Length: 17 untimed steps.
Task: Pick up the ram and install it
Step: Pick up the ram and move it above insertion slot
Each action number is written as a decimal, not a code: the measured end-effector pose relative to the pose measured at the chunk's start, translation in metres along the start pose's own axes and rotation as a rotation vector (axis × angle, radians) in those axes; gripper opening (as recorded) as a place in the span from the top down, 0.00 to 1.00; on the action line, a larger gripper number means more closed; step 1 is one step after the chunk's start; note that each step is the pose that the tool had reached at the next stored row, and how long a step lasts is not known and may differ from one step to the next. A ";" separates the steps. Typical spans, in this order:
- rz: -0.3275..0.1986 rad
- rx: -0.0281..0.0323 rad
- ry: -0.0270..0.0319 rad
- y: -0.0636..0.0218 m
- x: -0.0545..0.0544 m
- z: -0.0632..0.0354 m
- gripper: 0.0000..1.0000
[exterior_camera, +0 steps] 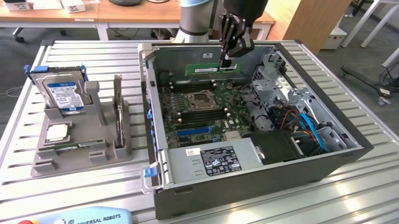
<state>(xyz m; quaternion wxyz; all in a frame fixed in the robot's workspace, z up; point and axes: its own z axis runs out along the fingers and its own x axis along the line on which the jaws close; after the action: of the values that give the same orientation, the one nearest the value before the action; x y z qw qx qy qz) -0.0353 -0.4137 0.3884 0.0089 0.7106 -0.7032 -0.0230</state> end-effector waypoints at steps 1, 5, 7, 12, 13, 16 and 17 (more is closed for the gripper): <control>0.000 -0.0001 0.0001 0.0000 0.000 0.0000 0.89; 0.000 0.0000 -0.0001 0.0000 0.000 0.0006 0.89; 0.000 0.0000 0.0000 -0.0001 0.000 0.0016 0.89; 0.000 -0.0001 0.0001 -0.0002 0.000 0.0053 0.89; 0.000 0.0000 0.0001 -0.0003 0.000 0.0062 0.89; 0.000 -0.0001 0.0002 -0.0004 0.000 0.0084 0.89; 0.000 0.0000 0.0001 -0.0004 0.000 0.0087 0.89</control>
<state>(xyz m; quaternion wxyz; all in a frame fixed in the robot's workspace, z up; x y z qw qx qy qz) -0.0353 -0.4137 0.3797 0.0089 0.7106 -0.7032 -0.0229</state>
